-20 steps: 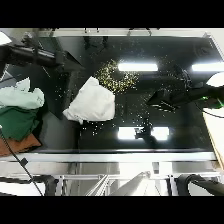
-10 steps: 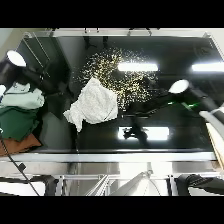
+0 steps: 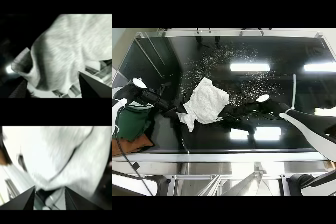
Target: Fold the shirts.
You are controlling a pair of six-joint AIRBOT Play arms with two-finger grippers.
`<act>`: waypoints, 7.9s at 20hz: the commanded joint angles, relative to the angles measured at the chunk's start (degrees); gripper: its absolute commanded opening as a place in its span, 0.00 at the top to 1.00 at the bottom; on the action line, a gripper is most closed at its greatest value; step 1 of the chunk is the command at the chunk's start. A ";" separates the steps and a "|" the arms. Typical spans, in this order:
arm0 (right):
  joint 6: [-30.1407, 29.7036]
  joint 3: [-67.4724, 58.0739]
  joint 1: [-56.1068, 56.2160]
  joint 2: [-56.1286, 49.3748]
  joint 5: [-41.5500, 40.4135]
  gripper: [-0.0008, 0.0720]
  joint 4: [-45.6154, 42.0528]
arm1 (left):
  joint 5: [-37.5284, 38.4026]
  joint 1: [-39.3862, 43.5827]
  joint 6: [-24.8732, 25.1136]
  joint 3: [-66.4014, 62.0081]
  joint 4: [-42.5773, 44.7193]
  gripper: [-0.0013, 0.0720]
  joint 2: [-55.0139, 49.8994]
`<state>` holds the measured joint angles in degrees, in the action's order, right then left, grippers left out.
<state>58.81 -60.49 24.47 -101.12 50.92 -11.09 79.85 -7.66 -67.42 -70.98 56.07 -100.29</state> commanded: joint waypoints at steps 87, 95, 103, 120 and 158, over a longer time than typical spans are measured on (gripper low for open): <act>-12.50 0.96 -54.36 63.49 15.67 0.96 2.86 | 5.27 -20.46 -0.39 -8.72 -23.17 0.95 53.31; -18.84 11.65 -37.33 36.41 -2.27 0.96 -0.20 | -1.60 -8.79 8.13 3.45 -23.12 0.95 26.23; -13.60 2.67 -48.26 22.73 9.29 0.33 -10.91 | 9.81 -12.55 -4.00 -18.97 -11.47 0.02 3.96; -3.02 9.16 -35.08 7.23 13.40 0.52 -30.75 | -5.95 -5.88 -2.91 13.62 1.42 0.03 7.08; -16.72 -6.14 -59.93 61.09 19.78 0.97 14.69 | -6.62 -13.94 15.23 -26.45 -24.06 0.95 51.06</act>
<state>40.34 -67.33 -40.45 -37.32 71.55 15.84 71.18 -28.93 -54.35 -97.12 31.75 -41.67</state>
